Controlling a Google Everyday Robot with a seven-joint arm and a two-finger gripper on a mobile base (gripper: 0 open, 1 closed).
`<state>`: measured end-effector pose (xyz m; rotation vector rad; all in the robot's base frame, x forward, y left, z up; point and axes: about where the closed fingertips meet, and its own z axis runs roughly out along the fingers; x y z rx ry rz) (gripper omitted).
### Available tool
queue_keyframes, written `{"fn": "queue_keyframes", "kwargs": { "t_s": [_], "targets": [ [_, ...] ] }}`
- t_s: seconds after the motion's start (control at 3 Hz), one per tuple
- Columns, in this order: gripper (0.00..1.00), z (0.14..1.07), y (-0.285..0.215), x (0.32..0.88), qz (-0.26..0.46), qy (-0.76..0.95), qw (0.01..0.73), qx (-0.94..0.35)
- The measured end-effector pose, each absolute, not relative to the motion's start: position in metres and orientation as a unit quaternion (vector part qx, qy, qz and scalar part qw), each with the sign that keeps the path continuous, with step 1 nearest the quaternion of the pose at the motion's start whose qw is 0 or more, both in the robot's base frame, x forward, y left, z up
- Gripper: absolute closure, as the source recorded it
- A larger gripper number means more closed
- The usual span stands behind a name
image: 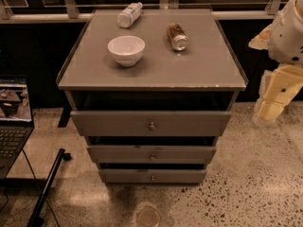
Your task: Open top drawer
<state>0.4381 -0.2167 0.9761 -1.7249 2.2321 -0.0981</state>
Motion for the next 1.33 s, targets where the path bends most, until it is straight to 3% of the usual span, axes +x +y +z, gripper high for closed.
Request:
{"fn": "queue_keyframes", "kwargs": {
  "t_s": [0.33,1.33],
  "targets": [
    [0.00,0.976,-0.217,0.438,-0.034,0.781,0.159,-0.603],
    [0.00,0.901,-0.212,0.433,0.023,0.838,0.274,-0.472]
  ]
}}
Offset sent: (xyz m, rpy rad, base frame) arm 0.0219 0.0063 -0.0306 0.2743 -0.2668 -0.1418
